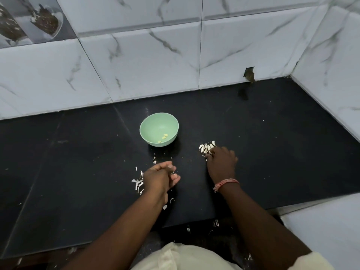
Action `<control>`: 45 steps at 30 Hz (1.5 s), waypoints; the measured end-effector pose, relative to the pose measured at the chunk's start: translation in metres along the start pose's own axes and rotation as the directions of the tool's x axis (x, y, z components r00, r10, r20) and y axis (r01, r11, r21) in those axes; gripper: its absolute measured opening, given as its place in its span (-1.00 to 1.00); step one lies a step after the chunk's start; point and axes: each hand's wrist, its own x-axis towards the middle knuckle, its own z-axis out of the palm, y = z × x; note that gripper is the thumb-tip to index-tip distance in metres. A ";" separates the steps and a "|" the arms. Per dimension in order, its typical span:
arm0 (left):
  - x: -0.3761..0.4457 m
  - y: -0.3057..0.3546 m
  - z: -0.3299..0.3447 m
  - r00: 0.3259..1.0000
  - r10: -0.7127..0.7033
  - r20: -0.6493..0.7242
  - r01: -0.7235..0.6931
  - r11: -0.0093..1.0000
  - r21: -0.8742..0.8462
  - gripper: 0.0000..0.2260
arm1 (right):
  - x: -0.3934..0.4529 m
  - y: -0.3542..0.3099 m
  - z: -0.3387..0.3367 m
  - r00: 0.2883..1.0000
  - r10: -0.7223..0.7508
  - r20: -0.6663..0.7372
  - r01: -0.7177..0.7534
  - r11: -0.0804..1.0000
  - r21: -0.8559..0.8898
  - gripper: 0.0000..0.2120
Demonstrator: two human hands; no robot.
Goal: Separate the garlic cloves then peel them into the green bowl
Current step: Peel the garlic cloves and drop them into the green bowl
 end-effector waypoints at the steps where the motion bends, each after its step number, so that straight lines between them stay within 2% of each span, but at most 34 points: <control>1: 0.000 -0.002 0.001 1.000 -0.019 0.001 0.018 1.000 0.010 -0.86 | 0.003 0.000 0.000 1.000 0.012 0.007 -0.012 1.000 0.024 -0.82; 5: -0.001 -0.008 0.002 0.998 -0.055 0.007 0.055 0.998 0.020 -0.79 | 0.009 -0.001 -0.004 0.996 0.085 0.018 -0.086 0.980 0.181 -0.83; 8: 0.000 -0.010 -0.001 0.998 -0.050 0.037 0.048 0.998 0.041 -0.81 | 0.001 -0.006 -0.005 0.996 0.069 -0.049 -0.051 0.954 0.297 -0.87; 10: -0.001 -0.010 -0.001 0.996 -0.028 0.088 0.023 0.998 0.050 -0.84 | -0.013 -0.012 -0.009 0.993 0.088 -0.083 -0.042 0.894 0.446 -0.92; 13: -0.003 -0.007 0.002 0.986 -0.001 0.166 -0.006 0.999 0.046 -0.89 | -0.037 -0.028 -0.014 0.995 0.084 -0.061 -0.032 0.806 0.591 -0.85; 17: -0.001 -0.003 0.002 0.973 0.032 0.229 -0.040 0.999 0.030 -0.92 | -0.063 -0.042 -0.006 0.996 -0.061 0.061 0.008 0.772 0.635 -0.82; 21: 0.001 -0.009 -0.009 0.969 0.046 0.243 -0.046 0.999 -0.004 -0.89 | -0.076 -0.045 0.001 0.979 -0.160 0.126 0.028 0.719 0.695 -0.82; 25: -0.006 -0.015 -0.022 0.970 0.096 0.222 -0.083 0.994 -0.067 -0.87 | -0.082 -0.052 -0.002 0.965 -0.130 0.226 -0.116 0.562 0.819 -0.80; 27: -0.009 -0.015 -0.028 0.967 0.135 0.215 -0.119 0.989 -0.086 -0.83 | -0.086 -0.055 -0.005 0.966 -0.110 0.236 -0.147 0.519 0.842 -0.82; 31: -0.016 -0.016 -0.037 0.958 0.214 0.192 -0.210 0.977 -0.040 -0.75 | -0.095 -0.064 -0.009 0.960 -0.130 0.248 -0.153 0.500 0.852 -0.90; 34: -0.021 -0.016 -0.043 0.956 0.241 0.167 -0.235 0.970 -0.057 -0.80 | -0.100 -0.070 -0.010 0.947 -0.167 0.275 -0.158 0.500 0.851 -0.93; 40: -0.025 -0.014 -0.056 0.943 0.312 0.118 -0.318 0.948 0.034 -0.86 | -0.106 -0.079 -0.015 0.939 -0.233 0.252 -0.099 0.518 0.850 -0.91; 45: -0.032 -0.010 -0.060 0.932 0.342 0.122 -0.346 0.938 0.008 -0.89 | -0.107 -0.085 -0.018 0.928 -0.267 0.259 -0.103 0.483 0.869 -0.91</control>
